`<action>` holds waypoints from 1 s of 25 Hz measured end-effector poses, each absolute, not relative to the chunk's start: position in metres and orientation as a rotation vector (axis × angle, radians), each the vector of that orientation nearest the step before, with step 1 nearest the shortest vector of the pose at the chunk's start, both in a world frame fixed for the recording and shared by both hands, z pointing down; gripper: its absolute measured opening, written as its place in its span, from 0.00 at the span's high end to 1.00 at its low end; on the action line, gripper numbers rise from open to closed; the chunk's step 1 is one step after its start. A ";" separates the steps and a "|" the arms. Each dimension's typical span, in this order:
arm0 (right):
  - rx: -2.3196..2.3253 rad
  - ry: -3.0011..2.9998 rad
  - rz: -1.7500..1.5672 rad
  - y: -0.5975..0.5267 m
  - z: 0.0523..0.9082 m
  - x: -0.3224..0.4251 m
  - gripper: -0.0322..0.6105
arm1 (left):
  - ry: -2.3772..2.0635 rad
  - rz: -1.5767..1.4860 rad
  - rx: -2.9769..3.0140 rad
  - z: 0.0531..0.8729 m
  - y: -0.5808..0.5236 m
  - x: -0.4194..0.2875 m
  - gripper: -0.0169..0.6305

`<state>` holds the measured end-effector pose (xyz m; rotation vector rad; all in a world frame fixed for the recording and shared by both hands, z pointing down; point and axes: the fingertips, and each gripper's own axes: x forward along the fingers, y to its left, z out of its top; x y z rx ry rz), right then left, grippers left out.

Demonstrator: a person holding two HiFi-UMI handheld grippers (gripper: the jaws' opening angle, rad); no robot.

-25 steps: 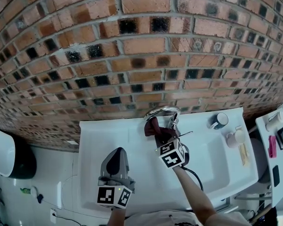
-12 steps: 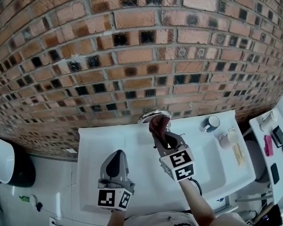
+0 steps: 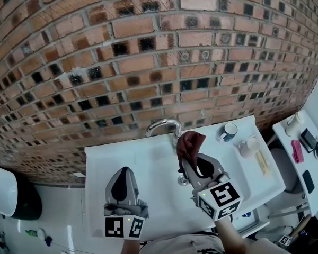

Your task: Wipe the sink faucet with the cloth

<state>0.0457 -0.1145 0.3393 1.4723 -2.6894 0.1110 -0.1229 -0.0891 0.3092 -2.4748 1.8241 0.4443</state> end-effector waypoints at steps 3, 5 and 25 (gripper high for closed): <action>1.514 -2.713 0.151 -0.092 0.335 0.059 0.87 | 1.799 0.454 -2.482 0.305 -0.081 -0.116 0.97; 1.529 -2.729 0.159 -0.078 0.333 0.064 0.87 | 1.791 0.456 -2.483 0.304 -0.076 -0.113 0.97; 1.585 -2.778 0.149 -0.049 0.326 0.087 0.87 | 1.727 0.452 -2.509 0.297 -0.052 -0.085 0.97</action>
